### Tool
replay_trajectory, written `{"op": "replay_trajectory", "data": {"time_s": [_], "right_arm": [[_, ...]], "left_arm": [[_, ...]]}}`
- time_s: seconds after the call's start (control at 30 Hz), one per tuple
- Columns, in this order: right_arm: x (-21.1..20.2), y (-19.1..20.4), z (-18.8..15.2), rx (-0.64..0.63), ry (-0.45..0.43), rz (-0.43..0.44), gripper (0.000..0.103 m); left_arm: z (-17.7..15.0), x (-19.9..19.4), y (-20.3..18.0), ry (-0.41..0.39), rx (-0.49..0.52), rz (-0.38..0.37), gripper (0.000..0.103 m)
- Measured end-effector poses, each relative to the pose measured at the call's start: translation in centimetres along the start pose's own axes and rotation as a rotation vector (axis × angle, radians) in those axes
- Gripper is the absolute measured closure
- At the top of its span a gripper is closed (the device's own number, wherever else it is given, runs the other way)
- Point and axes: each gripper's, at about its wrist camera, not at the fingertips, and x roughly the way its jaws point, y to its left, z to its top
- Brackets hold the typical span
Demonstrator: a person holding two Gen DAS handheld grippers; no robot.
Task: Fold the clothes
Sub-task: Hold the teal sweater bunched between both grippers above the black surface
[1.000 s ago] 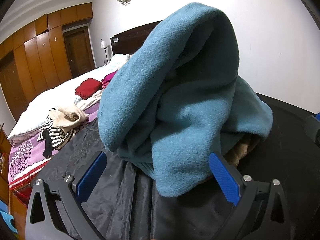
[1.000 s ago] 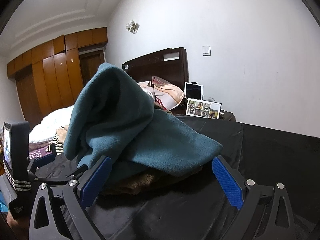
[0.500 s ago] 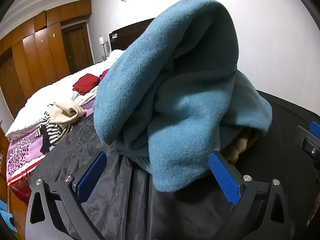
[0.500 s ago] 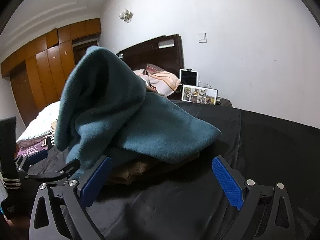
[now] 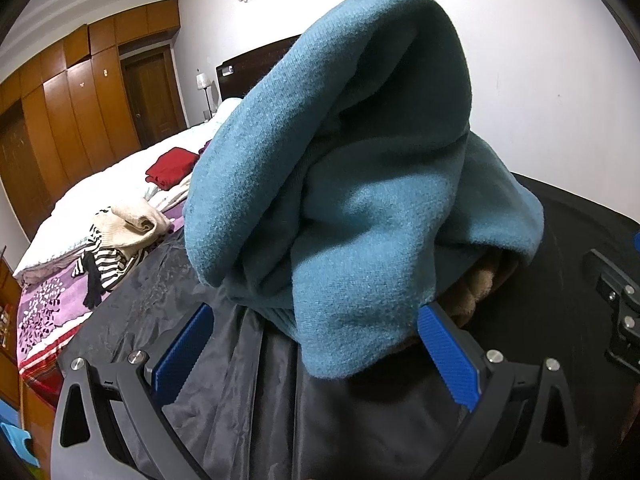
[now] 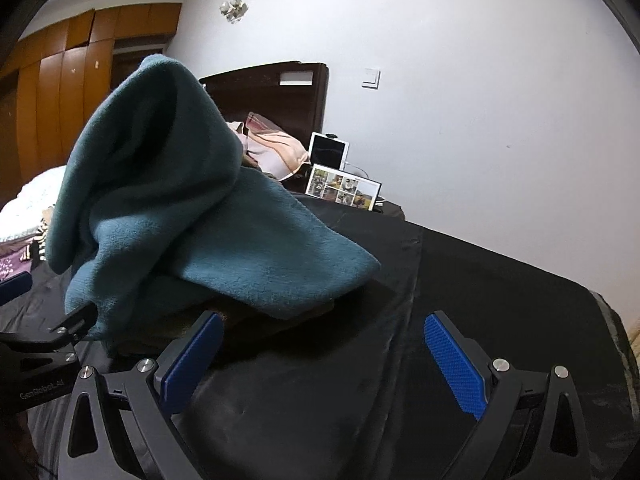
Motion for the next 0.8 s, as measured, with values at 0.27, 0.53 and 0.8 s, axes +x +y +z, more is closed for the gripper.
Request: {"op": "replay_trajectory", "data": {"time_s": [0.27,0.53,0.8], "right_arm": [[0.5,0.0,0.4,0.007,0.042,-0.029,0.001],[-0.3,1.2,1.4,-0.005,0.033,-0.041,0.001],[-0.2,3.2,1.5,-0.024,0.051,-0.026,0.001]], "left_arm": [[0.2,-0.8,1.4,-0.015,-0.024,0.021,0.001],[0.0,-0.9,2.4,-0.018,-0.051,0.02,0.001],[0.1,-0.8,4.0,-0.03,-0.083,0.021,0.001]]}}
